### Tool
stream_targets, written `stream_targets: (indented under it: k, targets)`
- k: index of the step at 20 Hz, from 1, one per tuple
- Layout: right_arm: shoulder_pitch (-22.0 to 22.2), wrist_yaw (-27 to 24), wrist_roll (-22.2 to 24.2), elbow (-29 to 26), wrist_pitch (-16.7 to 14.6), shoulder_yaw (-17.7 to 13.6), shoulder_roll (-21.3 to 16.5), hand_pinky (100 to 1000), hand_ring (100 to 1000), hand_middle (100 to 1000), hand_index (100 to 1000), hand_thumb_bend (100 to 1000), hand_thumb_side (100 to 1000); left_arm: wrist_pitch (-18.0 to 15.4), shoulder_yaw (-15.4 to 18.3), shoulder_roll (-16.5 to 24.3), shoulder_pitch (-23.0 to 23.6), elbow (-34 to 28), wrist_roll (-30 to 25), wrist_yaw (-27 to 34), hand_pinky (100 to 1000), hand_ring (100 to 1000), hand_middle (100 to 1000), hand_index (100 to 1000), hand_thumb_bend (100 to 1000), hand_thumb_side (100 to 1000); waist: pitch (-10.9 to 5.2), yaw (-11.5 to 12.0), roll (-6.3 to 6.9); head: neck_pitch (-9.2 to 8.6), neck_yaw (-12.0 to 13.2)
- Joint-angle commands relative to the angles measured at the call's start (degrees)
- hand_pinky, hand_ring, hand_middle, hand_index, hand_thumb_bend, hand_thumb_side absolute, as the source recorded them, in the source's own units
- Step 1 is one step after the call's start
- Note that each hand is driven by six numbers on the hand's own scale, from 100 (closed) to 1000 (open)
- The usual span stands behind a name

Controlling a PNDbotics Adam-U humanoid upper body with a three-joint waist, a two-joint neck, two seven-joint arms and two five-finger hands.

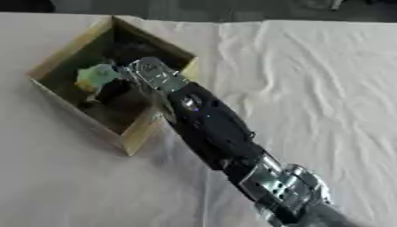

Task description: Pick up objects on the table and place them in the box.

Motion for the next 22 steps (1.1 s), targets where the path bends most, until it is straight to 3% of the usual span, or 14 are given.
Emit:
stream_targets:
  k: [1, 8, 12, 15, 18, 22]
  targets:
    - [-1.72, -1.81, -0.40, -4.25, 0.03, -1.11, -2.37, 924, 952, 890, 1000, 844, 820, 0.14, 0.29, 0.44, -0.13, -0.97, 0.14, 0.09, 299, 574, 676, 779, 100, 711, -1.40, -0.06, 0.28, 0.23, 0.32]
    - [-0.61, -7.65, -2.01, -13.59, 0.65, -4.02, -7.40, 923, 945, 879, 1000, 759, 822, 0.11, 0.53, 0.53, 0.00, -0.97, 0.45, -0.09, 299, 574, 676, 778, 100, 710, -1.41, -0.62, 0.41, 0.49, 1.26]
    - [0.65, -10.90, -4.42, -18.87, 1.86, -6.54, -10.85, 901, 913, 830, 968, 521, 886, 0.14, 0.66, 0.53, 0.10, -0.97, 0.58, -0.21, 299, 574, 676, 778, 100, 710, -1.39, -1.17, 0.63, 0.54, 1.88]
    - [1.98, -13.34, -6.81, -22.83, 4.04, -9.33, -13.31, 884, 889, 802, 950, 348, 855, 0.15, 0.75, 0.48, 0.15, -0.97, 0.67, -0.27, 299, 574, 676, 778, 100, 709, -1.38, -1.60, 0.86, 0.55, 2.26]
    - [4.33, -15.80, -9.27, -26.83, 6.16, -11.66, -15.58, 872, 875, 783, 938, 221, 823, 0.13, 0.84, 0.49, 0.14, -0.97, 0.78, -0.33, 299, 574, 676, 778, 100, 709, -1.35, -1.97, 1.07, 0.47, 2.77]
    - [9.04, -19.23, -12.70, -32.41, 7.43, -13.84, -18.36, 865, 864, 767, 930, 118, 799, 0.11, 0.95, 0.44, 0.12, -0.97, 0.89, -0.43, 299, 574, 676, 778, 100, 708, -1.30, -2.41, 1.33, 0.38, 3.45]
